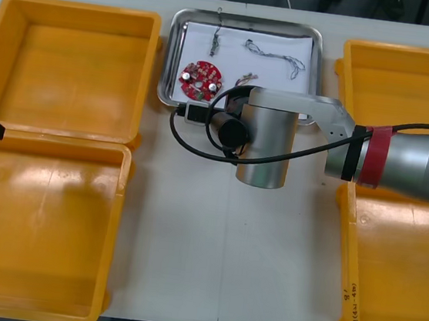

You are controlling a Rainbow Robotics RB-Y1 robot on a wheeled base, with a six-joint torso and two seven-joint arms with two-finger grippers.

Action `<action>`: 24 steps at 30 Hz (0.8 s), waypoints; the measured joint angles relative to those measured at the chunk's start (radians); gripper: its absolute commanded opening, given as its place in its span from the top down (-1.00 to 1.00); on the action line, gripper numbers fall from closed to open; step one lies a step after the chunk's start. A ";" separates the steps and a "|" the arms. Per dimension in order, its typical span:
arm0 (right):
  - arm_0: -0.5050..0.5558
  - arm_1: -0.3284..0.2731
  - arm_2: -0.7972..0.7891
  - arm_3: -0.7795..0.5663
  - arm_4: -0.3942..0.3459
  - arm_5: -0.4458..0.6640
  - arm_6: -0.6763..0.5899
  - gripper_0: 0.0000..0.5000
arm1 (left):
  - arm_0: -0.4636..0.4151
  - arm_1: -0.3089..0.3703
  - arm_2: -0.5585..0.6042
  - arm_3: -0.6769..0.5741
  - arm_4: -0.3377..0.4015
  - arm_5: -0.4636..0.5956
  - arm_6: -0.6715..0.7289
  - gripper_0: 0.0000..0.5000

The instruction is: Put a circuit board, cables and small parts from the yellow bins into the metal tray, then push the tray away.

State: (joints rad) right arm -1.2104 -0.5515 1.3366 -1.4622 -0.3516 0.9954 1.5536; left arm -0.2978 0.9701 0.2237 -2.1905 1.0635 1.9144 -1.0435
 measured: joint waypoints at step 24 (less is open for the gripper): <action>0.000 0.000 -0.028 -0.268 -0.102 0.353 0.021 -1.00 | 0.000 0.000 0.000 0.000 0.000 0.000 0.000 -1.00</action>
State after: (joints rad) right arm -1.2103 -0.5516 1.3091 -1.7301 -0.4541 1.3482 1.5750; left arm -0.2977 0.9701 0.2237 -2.1905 1.0635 1.9144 -1.0436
